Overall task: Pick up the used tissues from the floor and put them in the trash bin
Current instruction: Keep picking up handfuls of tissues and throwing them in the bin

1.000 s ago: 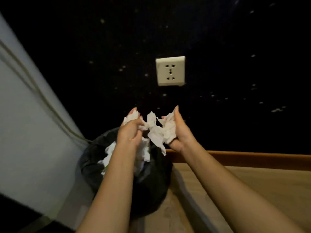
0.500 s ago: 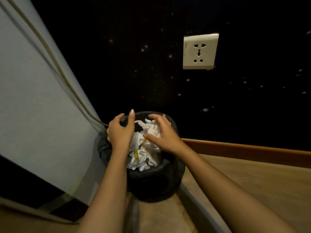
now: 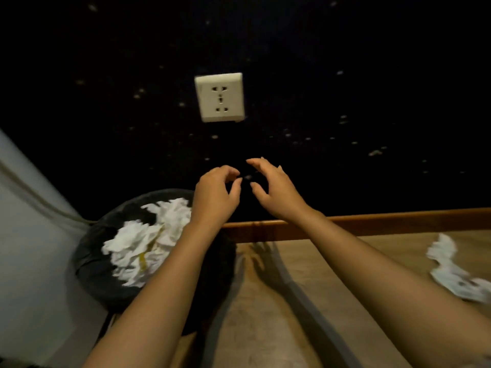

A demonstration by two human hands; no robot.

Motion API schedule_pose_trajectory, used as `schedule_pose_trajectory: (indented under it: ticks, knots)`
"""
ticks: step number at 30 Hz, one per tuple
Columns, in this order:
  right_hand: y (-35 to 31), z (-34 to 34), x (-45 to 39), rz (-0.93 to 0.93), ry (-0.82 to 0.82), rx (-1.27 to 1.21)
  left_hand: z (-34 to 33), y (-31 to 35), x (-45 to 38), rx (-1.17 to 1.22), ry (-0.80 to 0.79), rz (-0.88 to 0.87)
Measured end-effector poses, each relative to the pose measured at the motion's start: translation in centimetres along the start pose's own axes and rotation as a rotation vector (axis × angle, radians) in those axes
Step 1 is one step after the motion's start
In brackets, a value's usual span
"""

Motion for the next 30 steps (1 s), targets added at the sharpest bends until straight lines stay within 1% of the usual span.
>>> schedule_pose_trajectory:
  ticks: [2, 6, 8, 12, 16, 18, 20, 24, 28, 29, 30]
  knots:
    - [1.2, 3.0, 1.6, -0.022, -0.032, 0.110, -2.3, 3.2, 0.1, -0.057, -0.071, -0.064]
    - [3.6, 10.3, 6.0, -0.044, -0.102, 0.389, -6.9, 11.4, 1.1, -0.139, -0.124, -0.281]
    - [5.1, 14.4, 9.1, -0.089, -0.118, 0.517, -9.7, 15.2, 2.2, -0.169, -0.174, -0.375]
    - [8.1, 21.6, 17.2, -0.276, -0.101, 0.652, -16.3, 21.1, 6.0, -0.313, -0.326, -0.503]
    - [10.7, 27.2, 27.6, -0.509, -0.231, 0.730, -23.1, 25.3, 11.1, -0.461, -0.512, -0.591]
    - [11.4, 30.3, 32.8, -0.618, -0.259, 0.735, -25.9, 27.3, 14.0, -0.509, -0.577, -0.644]
    - [12.0, 33.3, 38.3, -0.755, -0.218, 0.719, -28.4, 29.3, 16.9, -0.529, -0.630, -0.693]
    - [12.5, 37.5, 48.8, -1.070, 0.013, 0.608, -33.2, 32.2, 22.7, -0.486, -0.791, -0.728]
    - [13.8, 37.1, 59.6, -1.287, 0.321, 0.540, -37.7, 34.2, 27.6, -0.454, -0.926, -0.679]
    - [14.5, 36.3, 62.1, -1.348, 0.346, 0.518, -38.8, 34.5, 28.5, -0.449, -0.966, -0.658]
    - [15.2, 35.5, 64.2, -1.398, 0.329, 0.507, -39.9, 34.8, 29.3, -0.447, -1.003, -0.638]
Point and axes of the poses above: each hand's wrist, its own x-axis away from the middle knuckle, its own z-axis out of the back of the hand, y = z × x, the point moved 4 cm from there along -x, towards the middle knuckle, and after that the axes turned 14 degrees about z, right-handed, at the moved point
